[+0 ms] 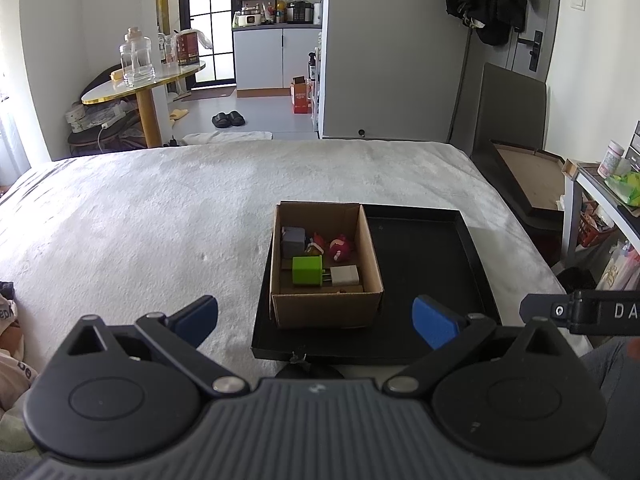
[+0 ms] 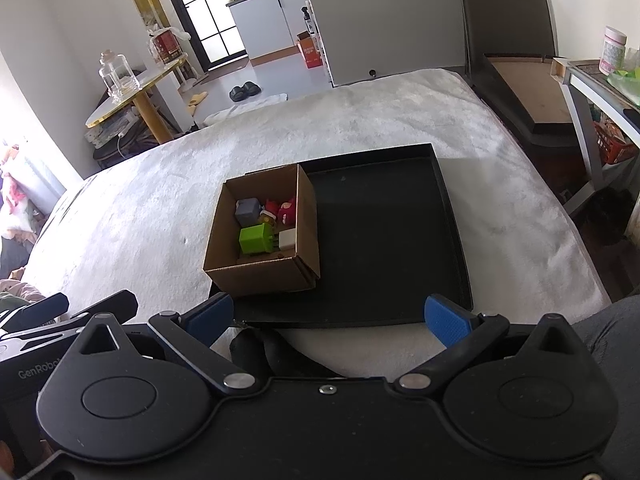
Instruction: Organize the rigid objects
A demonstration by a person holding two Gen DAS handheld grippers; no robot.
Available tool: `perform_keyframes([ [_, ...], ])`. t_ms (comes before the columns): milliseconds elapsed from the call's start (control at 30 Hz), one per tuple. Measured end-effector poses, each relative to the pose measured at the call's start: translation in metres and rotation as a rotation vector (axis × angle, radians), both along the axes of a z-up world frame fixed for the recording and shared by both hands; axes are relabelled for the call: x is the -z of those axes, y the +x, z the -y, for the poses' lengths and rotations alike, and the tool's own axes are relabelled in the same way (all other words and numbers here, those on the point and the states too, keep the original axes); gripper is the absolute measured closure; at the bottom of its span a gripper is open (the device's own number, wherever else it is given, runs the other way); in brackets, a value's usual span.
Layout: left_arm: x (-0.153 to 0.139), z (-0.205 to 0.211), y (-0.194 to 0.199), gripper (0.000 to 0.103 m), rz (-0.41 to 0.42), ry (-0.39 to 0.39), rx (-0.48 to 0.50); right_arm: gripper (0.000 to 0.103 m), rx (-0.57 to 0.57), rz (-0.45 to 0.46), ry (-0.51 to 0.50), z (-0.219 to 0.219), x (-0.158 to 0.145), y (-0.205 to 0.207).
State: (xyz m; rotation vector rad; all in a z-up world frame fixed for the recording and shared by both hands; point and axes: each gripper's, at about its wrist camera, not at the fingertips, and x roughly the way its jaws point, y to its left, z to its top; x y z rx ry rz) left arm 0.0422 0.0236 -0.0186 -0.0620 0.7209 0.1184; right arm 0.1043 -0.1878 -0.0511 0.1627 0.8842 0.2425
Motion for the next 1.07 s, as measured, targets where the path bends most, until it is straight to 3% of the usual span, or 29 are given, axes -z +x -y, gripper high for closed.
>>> perform_keyframes([
  [1067, 0.0046, 0.0001, -0.0045, 0.0, 0.01, 0.005, 0.036, 0.0, -0.002, 0.04, -0.037, -0.0062, 0.0002, -0.0027],
])
